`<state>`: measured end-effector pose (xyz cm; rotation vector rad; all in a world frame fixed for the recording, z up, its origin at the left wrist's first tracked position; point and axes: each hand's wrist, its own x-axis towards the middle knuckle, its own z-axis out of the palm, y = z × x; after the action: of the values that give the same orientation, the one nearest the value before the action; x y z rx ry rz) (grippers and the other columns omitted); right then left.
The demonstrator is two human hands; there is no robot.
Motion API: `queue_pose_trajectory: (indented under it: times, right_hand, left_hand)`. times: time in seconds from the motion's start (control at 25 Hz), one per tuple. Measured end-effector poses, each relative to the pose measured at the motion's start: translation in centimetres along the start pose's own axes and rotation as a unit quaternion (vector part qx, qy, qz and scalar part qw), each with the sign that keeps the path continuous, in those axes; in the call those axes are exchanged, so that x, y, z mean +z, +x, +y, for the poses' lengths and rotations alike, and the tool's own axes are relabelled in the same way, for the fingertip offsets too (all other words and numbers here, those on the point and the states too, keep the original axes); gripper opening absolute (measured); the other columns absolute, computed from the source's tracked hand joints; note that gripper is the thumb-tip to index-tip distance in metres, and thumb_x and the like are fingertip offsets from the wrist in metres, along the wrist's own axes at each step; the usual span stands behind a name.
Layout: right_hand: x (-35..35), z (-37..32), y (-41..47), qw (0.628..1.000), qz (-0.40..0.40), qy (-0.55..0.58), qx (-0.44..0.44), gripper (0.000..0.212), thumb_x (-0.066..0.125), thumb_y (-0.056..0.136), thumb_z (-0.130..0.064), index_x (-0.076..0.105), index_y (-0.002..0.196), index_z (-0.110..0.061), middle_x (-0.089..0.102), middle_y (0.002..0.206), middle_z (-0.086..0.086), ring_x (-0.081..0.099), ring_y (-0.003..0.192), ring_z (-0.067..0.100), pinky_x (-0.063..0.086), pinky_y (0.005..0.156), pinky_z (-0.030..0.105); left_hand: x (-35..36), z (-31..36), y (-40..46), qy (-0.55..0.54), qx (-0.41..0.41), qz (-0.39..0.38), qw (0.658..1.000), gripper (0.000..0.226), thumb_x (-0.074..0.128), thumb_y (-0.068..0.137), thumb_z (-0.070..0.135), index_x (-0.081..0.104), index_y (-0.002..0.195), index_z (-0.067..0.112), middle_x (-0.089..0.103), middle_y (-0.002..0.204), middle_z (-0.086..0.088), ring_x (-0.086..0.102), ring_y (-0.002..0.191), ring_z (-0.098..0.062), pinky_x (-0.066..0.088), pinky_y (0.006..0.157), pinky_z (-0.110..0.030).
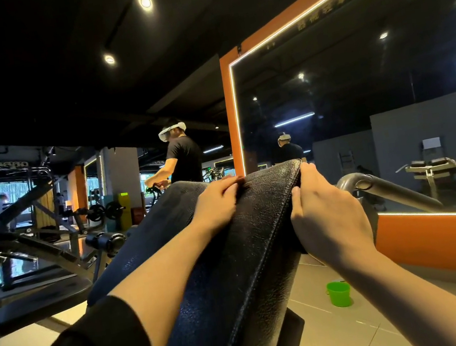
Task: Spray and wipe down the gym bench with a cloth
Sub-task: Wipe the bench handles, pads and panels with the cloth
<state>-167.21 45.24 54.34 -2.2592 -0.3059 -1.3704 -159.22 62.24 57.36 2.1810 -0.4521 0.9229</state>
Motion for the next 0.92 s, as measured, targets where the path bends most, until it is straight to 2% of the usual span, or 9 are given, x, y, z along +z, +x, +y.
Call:
queue_pose_trajectory:
  times: [0.08,0.16,0.28,0.32,0.48,0.68,0.76,0.84,0.92]
  right_hand:
    - [-0.1,-0.2,0.0,1.000,-0.010,-0.011,-0.001,0.021,0.028,0.103,-0.024,0.040,0.120,-0.018,0.056,0.103,0.001,0.040,0.071,0.015,0.017,0.048,0.013]
    - [-0.1,-0.2,-0.1,1.000,-0.009,-0.011,-0.002,0.019,0.030,0.103,-0.021,0.041,0.118,-0.017,0.060,0.110,0.006,0.046,0.074,0.022,0.020,0.050,0.019]
    - [-0.1,-0.1,-0.2,1.000,-0.009,-0.005,-0.010,0.026,0.033,0.100,-0.019,0.041,0.125,-0.014,0.058,0.126,0.013,0.057,0.093,0.030,0.031,0.065,0.030]
    - [0.0,-0.1,-0.3,1.000,-0.008,-0.015,-0.007,0.032,0.032,0.101,-0.020,0.039,0.131,-0.013,0.054,0.133,0.013,0.058,0.102,0.032,0.035,0.070,0.032]
    - [0.1,-0.4,-0.2,0.999,-0.015,-0.044,0.012,0.035,0.029,0.103,-0.021,0.036,0.135,-0.011,0.051,0.138,0.014,0.056,0.114,0.036,0.035,0.074,0.033]
    - [-0.3,-0.4,-0.3,0.999,-0.035,-0.030,0.007,0.039,0.036,0.099,-0.018,0.037,0.137,-0.011,0.056,0.130,0.016,0.056,0.108,0.038,0.033,0.073,0.035]
    - [-0.3,-0.6,-0.4,0.999,-0.027,-0.023,0.015,0.036,0.033,0.102,-0.022,0.039,0.136,-0.013,0.058,0.126,0.014,0.057,0.100,0.035,0.031,0.071,0.035]
    - [-0.5,-0.8,-0.5,0.999,-0.021,-0.020,0.027,0.029,0.032,0.103,-0.022,0.041,0.130,-0.015,0.061,0.119,0.013,0.050,0.083,0.028,0.026,0.067,0.033]
    - [-0.4,-1.1,-0.6,0.999,-0.026,-0.023,0.029,0.027,0.032,0.103,-0.021,0.041,0.128,-0.014,0.061,0.117,0.013,0.049,0.080,0.029,0.024,0.065,0.032]
  left_hand:
    - [-0.3,-1.0,-0.5,0.019,-0.094,0.014,0.995,0.033,0.042,0.103,0.019,0.057,0.132,0.018,0.054,0.137,-0.005,0.047,0.129,-0.022,0.033,0.106,-0.030]
    - [0.1,1.2,-2.3,-0.028,0.043,0.014,0.999,0.032,0.046,0.101,0.016,0.059,0.130,0.020,0.053,0.137,-0.001,0.045,0.128,-0.011,0.030,0.107,-0.021]
    - [0.3,3.7,-6.5,-0.075,0.254,-0.053,0.963,0.037,0.048,0.097,0.012,0.054,0.132,0.025,0.049,0.141,0.003,0.040,0.131,0.000,0.027,0.112,-0.017]
    - [-0.2,2.7,-6.5,-0.068,0.250,-0.064,0.964,0.038,0.048,0.098,0.011,0.053,0.132,0.026,0.049,0.141,0.004,0.040,0.131,0.000,0.028,0.113,-0.019]
    - [-1.7,-1.6,-4.6,-0.026,-0.027,0.003,0.999,0.034,0.045,0.101,0.015,0.057,0.131,0.025,0.049,0.141,0.002,0.041,0.133,-0.013,0.028,0.114,-0.029]
    - [0.1,4.3,-8.3,-0.079,0.236,-0.070,0.966,0.038,0.048,0.098,0.010,0.054,0.135,0.017,0.044,0.145,0.003,0.043,0.128,-0.008,0.029,0.110,-0.018]
    - [-0.8,1.6,-6.4,-0.068,0.181,-0.047,0.980,0.037,0.046,0.099,0.010,0.055,0.134,0.019,0.047,0.142,0.003,0.042,0.131,-0.010,0.029,0.113,-0.024]
    - [-1.5,-0.6,-5.0,-0.026,0.022,0.006,0.999,0.035,0.044,0.101,0.014,0.056,0.133,0.024,0.048,0.142,0.000,0.041,0.133,-0.015,0.027,0.114,-0.027]
    - [-1.3,0.0,-6.6,-0.035,0.031,0.016,0.999,0.036,0.047,0.100,0.014,0.055,0.134,0.025,0.047,0.143,0.001,0.040,0.134,-0.013,0.025,0.113,-0.023]
